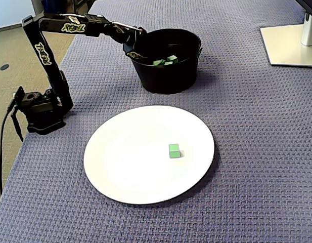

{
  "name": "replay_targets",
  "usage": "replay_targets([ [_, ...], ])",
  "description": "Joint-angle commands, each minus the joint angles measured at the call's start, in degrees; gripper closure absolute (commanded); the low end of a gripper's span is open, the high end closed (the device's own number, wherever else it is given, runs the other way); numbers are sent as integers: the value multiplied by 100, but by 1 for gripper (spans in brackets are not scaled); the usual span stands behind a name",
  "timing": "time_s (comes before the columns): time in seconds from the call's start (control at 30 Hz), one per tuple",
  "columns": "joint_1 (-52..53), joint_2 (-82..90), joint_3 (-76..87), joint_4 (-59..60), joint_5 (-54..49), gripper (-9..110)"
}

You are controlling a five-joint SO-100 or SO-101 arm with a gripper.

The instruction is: Pick up the items on the white plate and put them in the black container.

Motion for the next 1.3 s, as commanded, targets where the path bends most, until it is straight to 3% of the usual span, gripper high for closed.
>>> replay_targets([
  [0.0, 527, 606, -976, 1028, 35, 70],
  [0.1, 888, 940, -2197, 2101, -149, 67],
  [0.27, 1582, 1222, -4412, 3814, -1670, 70],
  [0.43, 3032, 545, -6205, 4957, -3445, 76],
  [0.63, 4860, -1151, -7242, 5177, -5054, 77],
  [0.77, 5546, -2101, -7102, 4887, -5748, 77],
  [1.03, 5810, -2821, -6021, 4447, -5687, 77],
  [1.27, 5889, -3524, -6188, 4069, -5634, 74],
])
